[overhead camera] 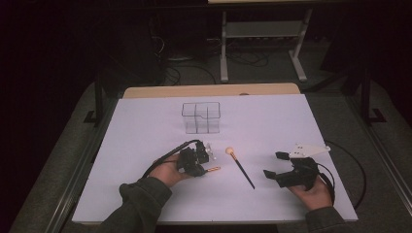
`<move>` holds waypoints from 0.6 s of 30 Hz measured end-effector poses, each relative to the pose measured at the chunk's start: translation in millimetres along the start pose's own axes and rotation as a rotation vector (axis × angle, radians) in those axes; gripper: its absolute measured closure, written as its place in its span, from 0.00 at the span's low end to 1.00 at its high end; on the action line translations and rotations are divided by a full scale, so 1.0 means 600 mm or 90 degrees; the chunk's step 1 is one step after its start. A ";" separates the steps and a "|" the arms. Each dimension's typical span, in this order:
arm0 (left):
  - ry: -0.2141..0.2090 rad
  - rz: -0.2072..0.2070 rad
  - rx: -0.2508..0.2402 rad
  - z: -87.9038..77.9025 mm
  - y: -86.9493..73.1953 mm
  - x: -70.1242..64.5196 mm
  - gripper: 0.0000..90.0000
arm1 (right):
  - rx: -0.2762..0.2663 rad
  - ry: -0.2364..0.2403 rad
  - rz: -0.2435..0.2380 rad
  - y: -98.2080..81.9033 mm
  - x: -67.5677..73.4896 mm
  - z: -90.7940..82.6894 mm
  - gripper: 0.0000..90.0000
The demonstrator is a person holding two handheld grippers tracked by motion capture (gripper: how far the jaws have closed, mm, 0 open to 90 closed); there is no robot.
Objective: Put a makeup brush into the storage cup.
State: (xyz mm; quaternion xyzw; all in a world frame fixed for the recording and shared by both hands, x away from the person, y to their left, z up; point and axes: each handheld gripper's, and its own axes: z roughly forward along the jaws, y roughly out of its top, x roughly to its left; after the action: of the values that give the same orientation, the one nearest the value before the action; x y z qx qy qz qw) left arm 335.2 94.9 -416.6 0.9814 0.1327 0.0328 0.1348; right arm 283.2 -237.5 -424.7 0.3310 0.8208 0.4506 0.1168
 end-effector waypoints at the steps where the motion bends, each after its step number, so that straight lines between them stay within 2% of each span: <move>1: -0.002 0.000 0.000 0.000 0.000 0.001 0.92 | 0.000 0.000 -0.001 0.000 0.000 0.000 0.17; 3: -0.005 -0.011 -0.008 0.001 -0.001 0.001 0.92 | 0.003 0.003 0.000 0.000 0.001 0.001 0.18; 7: -0.008 -0.005 -0.003 -0.001 -0.001 0.004 0.92 | 0.005 0.005 -0.003 0.000 0.001 0.002 0.18; 9: -0.012 -0.017 -0.014 0.000 -0.002 0.004 0.92 | 0.006 0.007 -0.003 0.000 0.001 0.002 0.18; 18: -0.026 -0.034 -0.047 -0.011 -0.010 0.007 0.92 | 0.018 0.010 -0.006 0.002 0.008 0.010 0.19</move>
State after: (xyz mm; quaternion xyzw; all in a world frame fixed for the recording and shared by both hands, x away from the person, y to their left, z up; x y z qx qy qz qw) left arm 337.1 103.6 -411.9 0.9723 0.1546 0.0138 0.1747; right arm 282.9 -229.9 -426.3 0.3252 0.8297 0.4406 0.1081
